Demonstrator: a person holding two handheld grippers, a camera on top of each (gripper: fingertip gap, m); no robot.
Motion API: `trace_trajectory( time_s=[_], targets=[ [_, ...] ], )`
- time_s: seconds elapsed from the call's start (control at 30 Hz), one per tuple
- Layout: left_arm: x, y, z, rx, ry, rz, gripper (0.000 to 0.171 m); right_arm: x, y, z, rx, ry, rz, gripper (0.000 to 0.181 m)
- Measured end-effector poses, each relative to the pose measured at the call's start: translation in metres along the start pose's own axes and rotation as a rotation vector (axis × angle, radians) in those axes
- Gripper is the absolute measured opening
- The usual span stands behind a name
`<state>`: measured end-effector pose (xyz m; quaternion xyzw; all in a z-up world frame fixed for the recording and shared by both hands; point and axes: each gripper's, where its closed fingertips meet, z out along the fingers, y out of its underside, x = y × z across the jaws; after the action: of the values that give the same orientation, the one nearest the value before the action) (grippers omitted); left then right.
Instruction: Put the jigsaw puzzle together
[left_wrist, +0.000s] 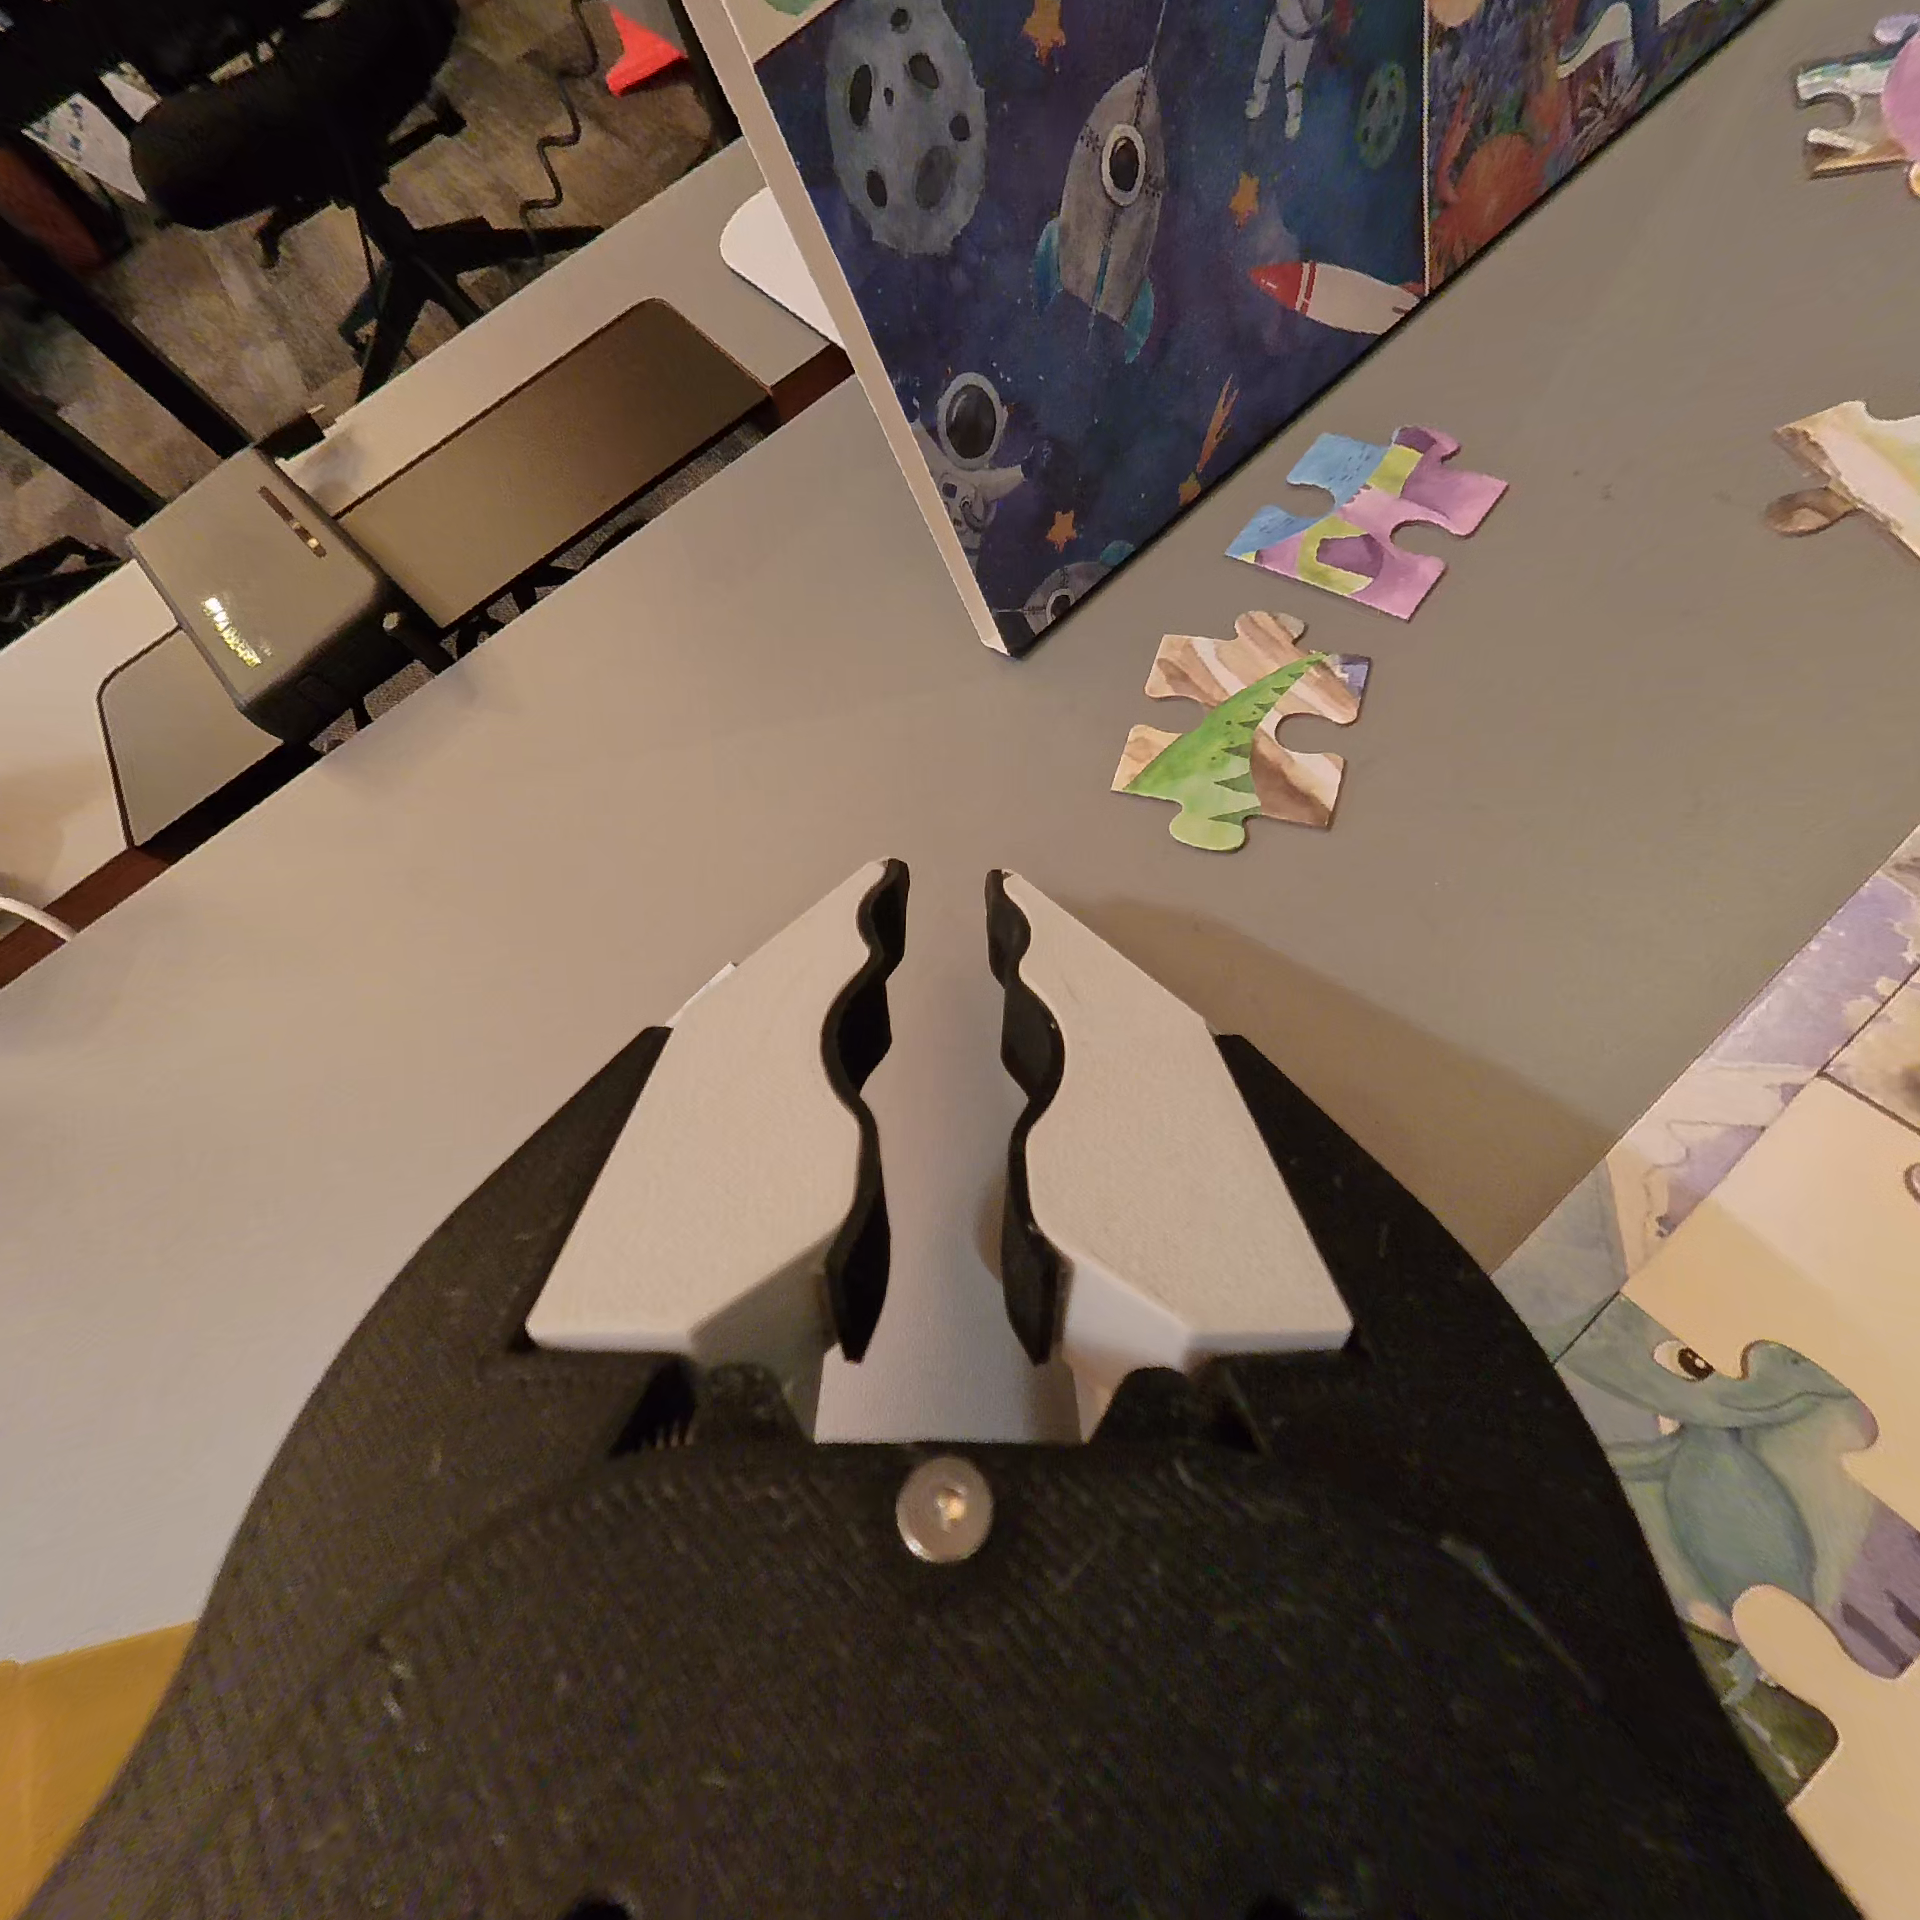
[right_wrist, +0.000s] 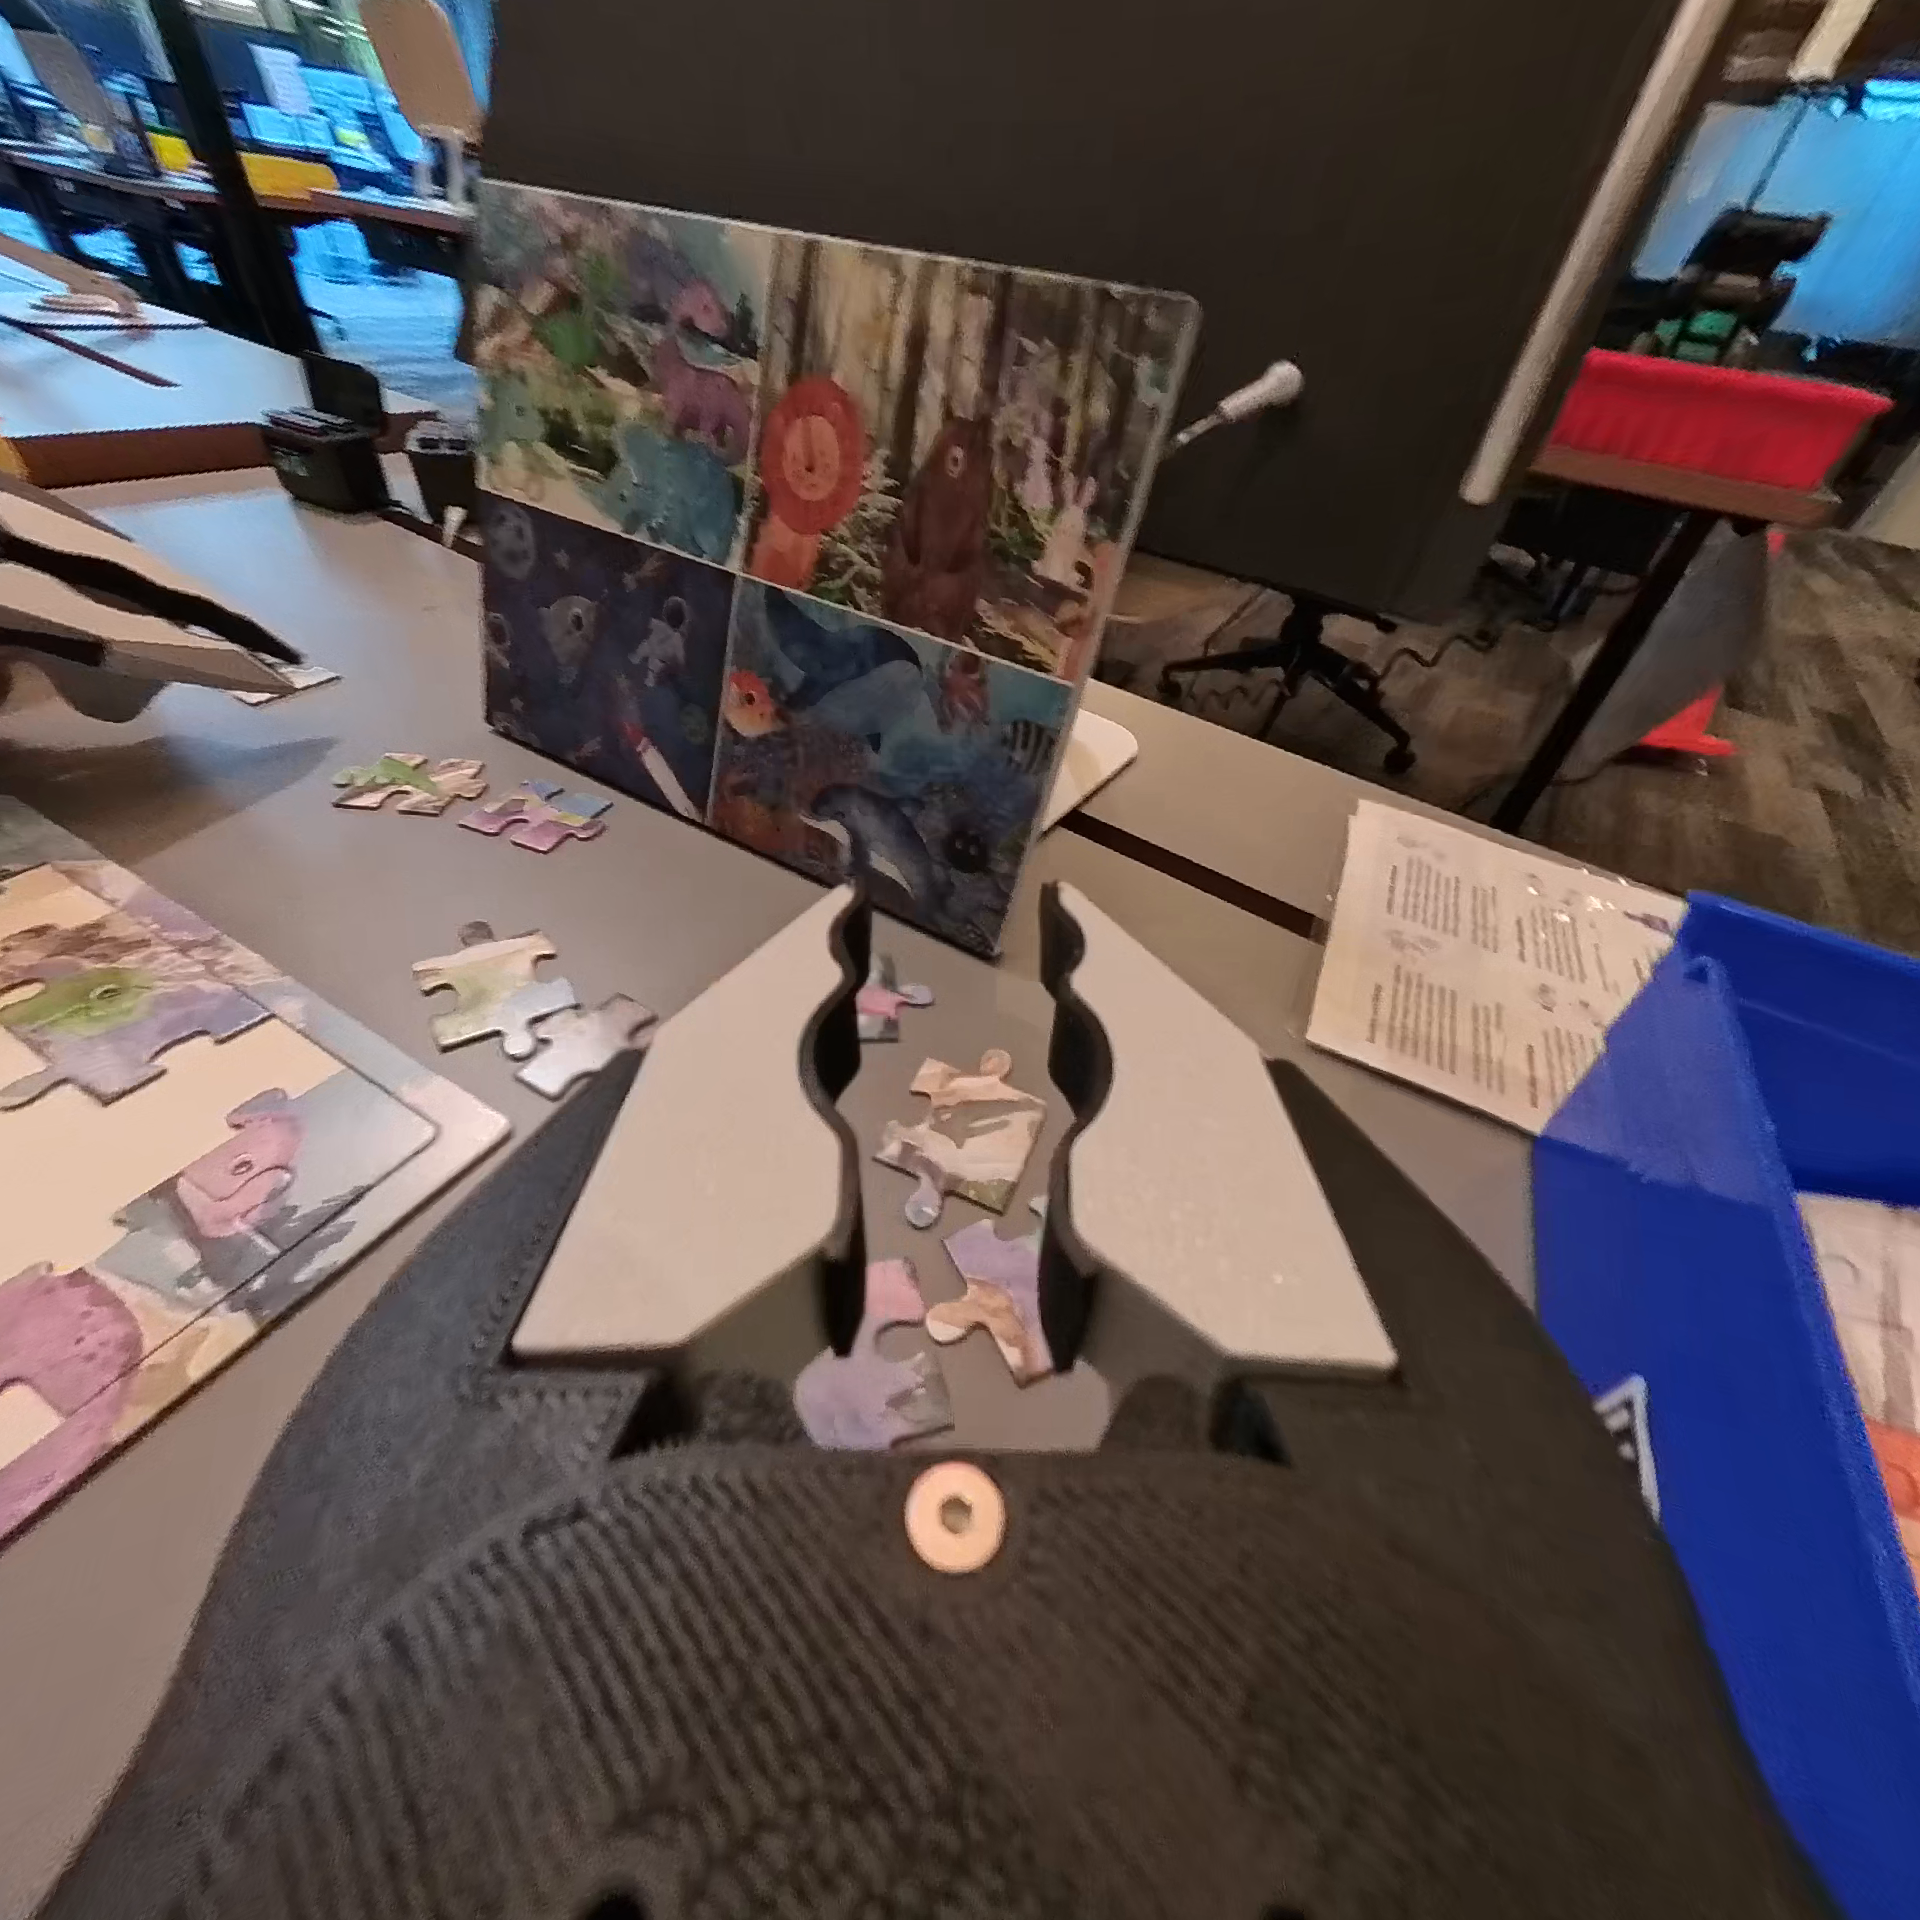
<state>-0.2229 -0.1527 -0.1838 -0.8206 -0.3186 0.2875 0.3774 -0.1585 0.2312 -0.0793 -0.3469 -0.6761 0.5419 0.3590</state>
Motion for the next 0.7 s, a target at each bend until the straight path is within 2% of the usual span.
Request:
trace_trajectory(
  time_s=[0.13, 0.27, 0.47, 0.6, 0.7],
  targets=[
    [0.0, 0.0, 0.0, 0.0, -0.002, 0.002, 0.013, -0.029, -0.007, -0.004, 0.019, -0.113, -0.067, 0.033],
    [-0.001, -0.001, -0.001, 0.008, -0.003, -0.003, 0.014, -0.064, 0.008, -0.016, -0.052, -0.183, -0.111, 0.037],
    [-0.003, -0.002, -0.002, 0.023, -0.003, -0.022, 0.014, -0.115, 0.05, -0.059, -0.262, -0.253, -0.06, 0.037],
    [-0.002, -0.002, -0.002, 0.017, -0.007, -0.014, 0.015, -0.146, 0.085, -0.098, -0.477, -0.416, -0.025, 0.04],
    [-0.002, -0.001, -0.002, 0.013, -0.017, 0.004, 0.015, -0.169, 0.108, -0.122, -0.563, -0.548, -0.085, 0.038]
  ],
)
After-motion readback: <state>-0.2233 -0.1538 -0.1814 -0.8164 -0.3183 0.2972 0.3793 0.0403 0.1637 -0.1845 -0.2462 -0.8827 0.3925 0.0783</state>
